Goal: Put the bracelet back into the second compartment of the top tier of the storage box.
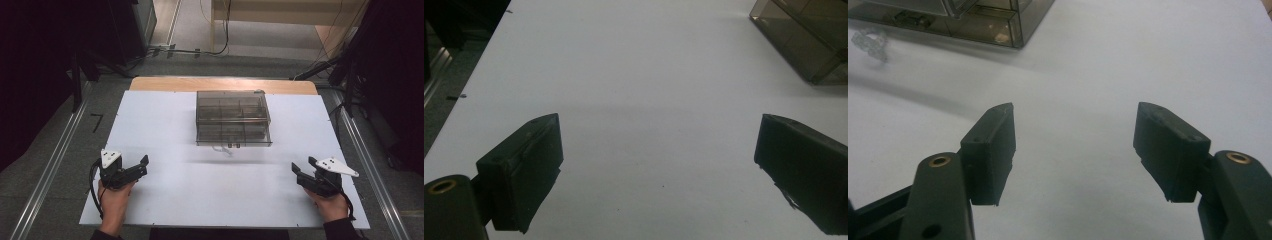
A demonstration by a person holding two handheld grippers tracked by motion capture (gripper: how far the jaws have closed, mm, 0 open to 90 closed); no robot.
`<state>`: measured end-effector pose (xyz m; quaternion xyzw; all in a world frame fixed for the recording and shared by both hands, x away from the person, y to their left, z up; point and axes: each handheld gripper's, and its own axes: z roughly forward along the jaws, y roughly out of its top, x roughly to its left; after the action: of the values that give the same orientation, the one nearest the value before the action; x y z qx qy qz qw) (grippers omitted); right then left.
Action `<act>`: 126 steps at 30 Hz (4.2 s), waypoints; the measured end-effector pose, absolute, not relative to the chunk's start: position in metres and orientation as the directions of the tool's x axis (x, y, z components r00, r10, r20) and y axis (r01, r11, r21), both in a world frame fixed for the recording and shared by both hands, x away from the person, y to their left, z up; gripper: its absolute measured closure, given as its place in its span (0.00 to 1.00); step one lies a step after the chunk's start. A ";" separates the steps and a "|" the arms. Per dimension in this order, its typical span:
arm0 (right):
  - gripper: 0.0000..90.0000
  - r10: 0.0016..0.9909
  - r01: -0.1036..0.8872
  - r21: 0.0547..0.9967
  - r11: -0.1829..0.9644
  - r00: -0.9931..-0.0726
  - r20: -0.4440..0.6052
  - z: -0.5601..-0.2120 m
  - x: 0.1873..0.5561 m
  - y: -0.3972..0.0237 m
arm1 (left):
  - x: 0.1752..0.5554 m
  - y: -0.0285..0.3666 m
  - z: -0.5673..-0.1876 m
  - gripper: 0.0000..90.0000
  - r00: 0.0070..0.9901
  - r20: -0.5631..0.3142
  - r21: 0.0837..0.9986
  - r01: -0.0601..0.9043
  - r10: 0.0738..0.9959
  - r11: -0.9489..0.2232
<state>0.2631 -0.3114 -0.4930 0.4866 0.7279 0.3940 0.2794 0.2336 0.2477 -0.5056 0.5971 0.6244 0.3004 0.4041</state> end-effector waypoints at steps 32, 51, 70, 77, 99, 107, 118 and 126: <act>0.34 0.898 0.458 0.848 0.267 -0.437 -0.047 -0.493 0.267 -0.285 | 0.233 0.247 -0.506 0.06 0.041 -0.149 0.858 0.502 0.988 0.109; 0.34 0.869 0.431 0.847 0.310 -0.491 -0.068 -0.494 0.272 -0.258 | 0.233 0.247 -0.506 0.06 0.042 -0.158 0.856 0.504 0.987 0.116; 0.35 0.839 0.407 0.844 0.349 -0.538 -0.088 -0.495 0.277 -0.233 | 0.233 0.248 -0.506 0.06 0.043 -0.160 0.856 0.504 0.986 0.117; 0.35 0.827 0.397 0.844 0.359 -0.554 -0.091 -0.495 0.278 -0.223 | 0.233 0.248 -0.506 0.06 0.043 -0.160 0.856 0.504 0.986 0.117; 0.37 0.805 0.376 0.846 0.378 -0.585 -0.100 -0.497 0.283 -0.203 | 0.234 0.248 -0.506 0.06 0.046 -0.162 0.855 0.505 0.986 0.117; 0.37 0.799 0.369 0.847 0.384 -0.592 -0.105 -0.498 0.284 -0.196 | 0.234 0.248 -0.506 0.06 0.045 -0.162 0.855 0.506 0.986 0.117; 0.39 0.794 0.360 0.847 0.391 -0.598 -0.112 -0.499 0.286 -0.190 | 0.234 0.248 -0.506 0.06 0.051 -0.160 0.853 0.510 0.986 0.112; 0.39 0.789 0.358 0.846 0.395 -0.604 -0.113 -0.499 0.287 -0.185 | 0.234 0.248 -0.506 0.06 0.052 -0.160 0.852 0.511 0.986 0.111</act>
<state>0.2870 -0.1848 -0.4995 0.3614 0.7936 0.4148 0.2599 0.2340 0.2476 -0.5063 0.5997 0.6238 0.2910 0.4080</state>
